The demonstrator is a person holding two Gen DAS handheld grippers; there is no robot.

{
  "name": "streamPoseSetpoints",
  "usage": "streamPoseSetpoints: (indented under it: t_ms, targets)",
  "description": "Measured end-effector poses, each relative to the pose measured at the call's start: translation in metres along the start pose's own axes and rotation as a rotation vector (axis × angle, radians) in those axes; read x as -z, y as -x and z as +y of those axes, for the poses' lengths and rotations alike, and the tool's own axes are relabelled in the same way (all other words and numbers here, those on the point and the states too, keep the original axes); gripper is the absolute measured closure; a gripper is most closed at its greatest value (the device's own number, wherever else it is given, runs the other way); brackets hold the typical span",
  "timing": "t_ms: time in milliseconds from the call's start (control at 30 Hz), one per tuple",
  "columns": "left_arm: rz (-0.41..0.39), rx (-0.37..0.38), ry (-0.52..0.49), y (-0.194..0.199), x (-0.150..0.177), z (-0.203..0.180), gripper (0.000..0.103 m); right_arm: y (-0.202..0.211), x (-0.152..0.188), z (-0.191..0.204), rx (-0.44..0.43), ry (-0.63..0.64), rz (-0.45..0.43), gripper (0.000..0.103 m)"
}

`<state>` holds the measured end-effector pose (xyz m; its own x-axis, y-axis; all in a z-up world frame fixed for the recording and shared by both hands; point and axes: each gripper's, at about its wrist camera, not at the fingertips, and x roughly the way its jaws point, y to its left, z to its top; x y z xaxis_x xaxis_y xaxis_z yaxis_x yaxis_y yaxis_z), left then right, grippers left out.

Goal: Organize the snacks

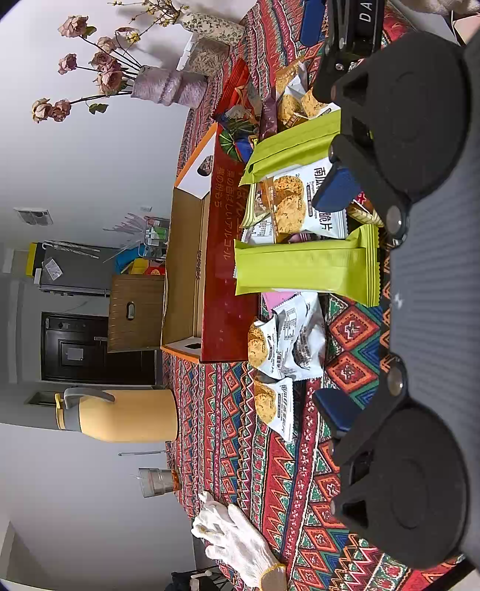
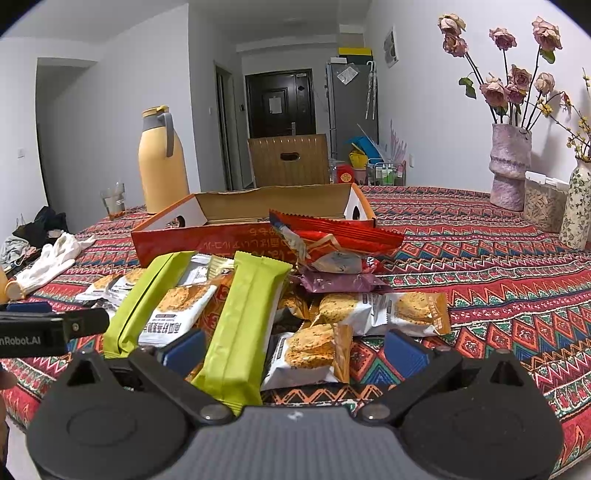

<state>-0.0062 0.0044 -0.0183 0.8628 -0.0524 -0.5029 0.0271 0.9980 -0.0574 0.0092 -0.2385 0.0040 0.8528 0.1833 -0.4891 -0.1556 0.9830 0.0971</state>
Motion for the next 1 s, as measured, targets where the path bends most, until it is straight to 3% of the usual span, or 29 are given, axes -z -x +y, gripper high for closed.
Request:
streamPoseSetpoints:
  t_ms: [333,533,633,800,1000]
  targets:
    - [0.004,-0.001,0.006,0.000,-0.001,0.002,0.000,0.000,-0.001,0.002,0.003,0.009,0.000,0.002]
    - [0.006,-0.002,0.009,-0.002,-0.001,0.004,0.000,-0.003,-0.001,0.006,-0.017,0.022,0.008,0.013]
    - [0.009,-0.006,0.012,-0.004,-0.002,0.005,0.000,-0.008,-0.002,0.010,-0.037,0.035,0.019,0.021]
    - [0.011,-0.013,0.019,-0.009,-0.004,0.007,0.000,-0.019,-0.006,0.019,-0.065,0.054,0.033,0.043]
    - [0.016,-0.015,0.029,-0.013,-0.004,0.011,0.000,-0.040,-0.014,0.026,-0.083,0.036,0.065,0.059]
